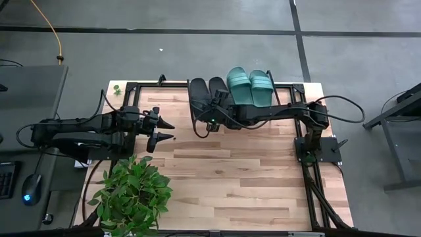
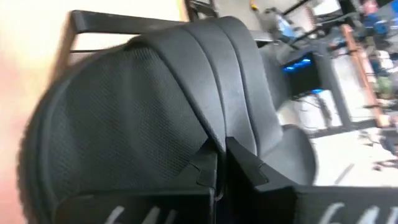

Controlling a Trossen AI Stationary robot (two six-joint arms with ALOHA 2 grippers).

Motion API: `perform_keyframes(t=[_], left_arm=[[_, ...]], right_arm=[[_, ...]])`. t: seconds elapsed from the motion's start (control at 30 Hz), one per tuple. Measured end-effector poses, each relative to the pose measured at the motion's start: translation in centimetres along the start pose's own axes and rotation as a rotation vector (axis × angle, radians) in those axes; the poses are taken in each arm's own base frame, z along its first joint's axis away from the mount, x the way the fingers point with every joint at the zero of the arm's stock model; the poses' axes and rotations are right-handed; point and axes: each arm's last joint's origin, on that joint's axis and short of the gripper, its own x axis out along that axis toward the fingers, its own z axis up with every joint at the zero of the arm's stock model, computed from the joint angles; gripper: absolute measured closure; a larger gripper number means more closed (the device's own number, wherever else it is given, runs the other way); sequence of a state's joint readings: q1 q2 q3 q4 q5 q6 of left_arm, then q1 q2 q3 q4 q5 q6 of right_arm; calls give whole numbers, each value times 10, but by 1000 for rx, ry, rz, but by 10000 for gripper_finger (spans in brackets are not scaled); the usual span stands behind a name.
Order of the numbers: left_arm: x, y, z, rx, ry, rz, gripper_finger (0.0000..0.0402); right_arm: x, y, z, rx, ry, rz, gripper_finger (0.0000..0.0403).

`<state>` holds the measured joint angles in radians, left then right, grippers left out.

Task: Pick and place slides into the shelf
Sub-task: Put the dark green slipper on the shelf, then return to Home Position

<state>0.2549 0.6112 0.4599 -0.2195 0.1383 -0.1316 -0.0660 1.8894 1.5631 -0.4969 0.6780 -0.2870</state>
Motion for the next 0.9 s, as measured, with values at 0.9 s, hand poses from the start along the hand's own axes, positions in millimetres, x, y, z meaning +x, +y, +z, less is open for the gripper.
perform_keyframes(t=[0.9], left_arm=[[0,0,0,0,0,0,224]], right_arm=[[-6,17,-3,-47,13,-64,247]])
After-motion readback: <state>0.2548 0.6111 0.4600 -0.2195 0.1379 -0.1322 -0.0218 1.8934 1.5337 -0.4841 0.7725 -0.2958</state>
